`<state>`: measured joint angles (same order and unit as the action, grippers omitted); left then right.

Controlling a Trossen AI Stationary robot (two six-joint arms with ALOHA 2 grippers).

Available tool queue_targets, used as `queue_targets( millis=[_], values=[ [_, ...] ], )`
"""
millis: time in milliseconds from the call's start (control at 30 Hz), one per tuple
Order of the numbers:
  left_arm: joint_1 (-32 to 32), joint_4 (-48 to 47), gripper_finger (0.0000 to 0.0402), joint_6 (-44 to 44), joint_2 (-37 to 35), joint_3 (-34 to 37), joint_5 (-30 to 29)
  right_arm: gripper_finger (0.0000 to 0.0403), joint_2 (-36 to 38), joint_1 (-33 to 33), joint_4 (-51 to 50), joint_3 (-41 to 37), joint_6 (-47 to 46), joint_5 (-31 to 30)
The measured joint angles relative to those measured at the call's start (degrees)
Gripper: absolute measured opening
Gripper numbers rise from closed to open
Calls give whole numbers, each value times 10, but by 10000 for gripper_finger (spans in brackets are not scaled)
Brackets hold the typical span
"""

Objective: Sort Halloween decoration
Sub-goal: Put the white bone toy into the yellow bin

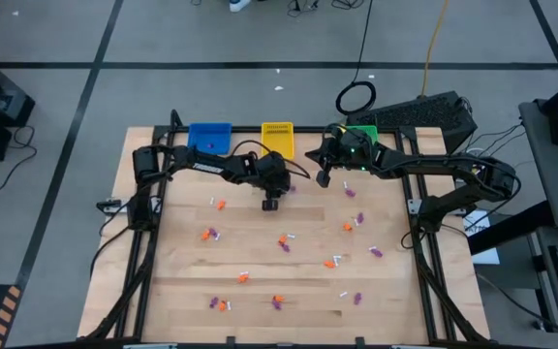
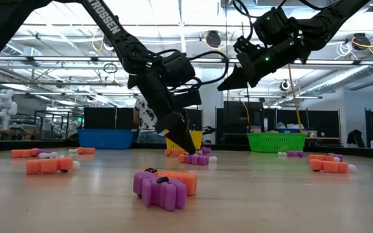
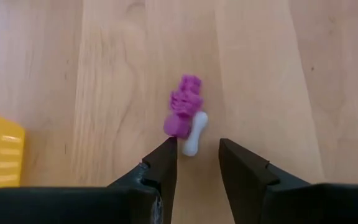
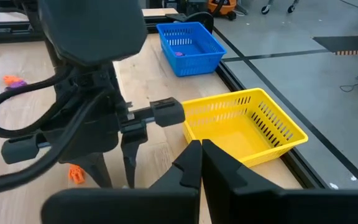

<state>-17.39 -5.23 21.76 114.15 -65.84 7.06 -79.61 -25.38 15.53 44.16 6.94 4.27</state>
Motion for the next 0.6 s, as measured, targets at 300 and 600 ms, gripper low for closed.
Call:
queue_targets(
  millis=[300,600],
  values=[
    [0,4,120,-15,6,0,12,0,0,0,0,0,0,0],
    [4,8,107,-12,32,-3,34,0,0,0,0,0,0,0]
  ],
)
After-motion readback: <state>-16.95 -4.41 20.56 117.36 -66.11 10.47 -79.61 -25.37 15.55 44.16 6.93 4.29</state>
